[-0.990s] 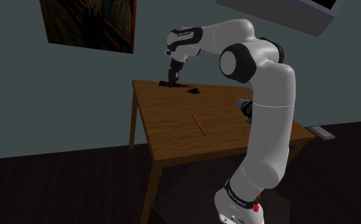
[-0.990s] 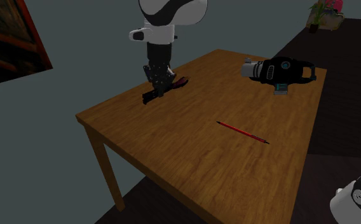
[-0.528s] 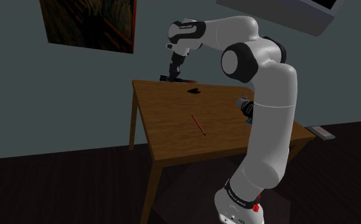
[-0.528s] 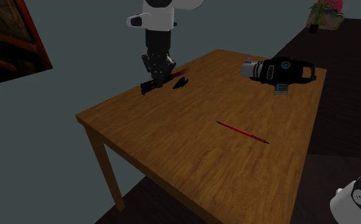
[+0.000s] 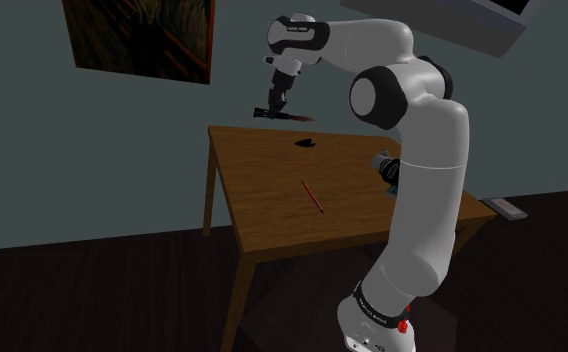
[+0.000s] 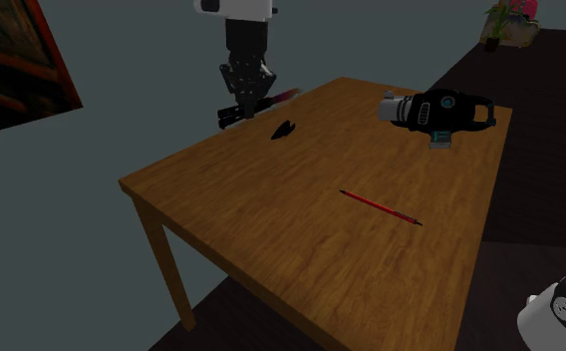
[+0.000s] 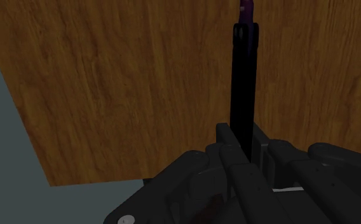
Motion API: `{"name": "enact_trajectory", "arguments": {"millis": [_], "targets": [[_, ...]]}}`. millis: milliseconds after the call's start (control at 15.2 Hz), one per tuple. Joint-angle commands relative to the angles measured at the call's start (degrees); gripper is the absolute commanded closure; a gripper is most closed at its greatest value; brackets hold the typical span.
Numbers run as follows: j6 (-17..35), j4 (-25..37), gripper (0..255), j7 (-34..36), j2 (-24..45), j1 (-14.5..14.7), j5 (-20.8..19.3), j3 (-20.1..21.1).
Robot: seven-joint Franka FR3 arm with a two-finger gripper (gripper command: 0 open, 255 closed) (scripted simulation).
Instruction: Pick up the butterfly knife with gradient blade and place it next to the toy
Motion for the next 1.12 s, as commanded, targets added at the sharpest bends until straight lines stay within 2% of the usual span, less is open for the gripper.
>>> {"name": "enact_trajectory", "arguments": {"millis": [0, 462, 726, 1056], "targets": [[-1.60, 1.75, 255, 0.23, 0.15, -0.25, 0.00, -0.04], [-6.98, 7.95, 255, 0.97, 0.89, -1.22, 0.17, -0.11], [-4.20, -1.75, 255, -2.40, -5.98, -1.23, -2.30, -1.84], [-2.12, -10.73, 255, -6.44, -13.03, -2.30, -5.30, -3.95]]}}
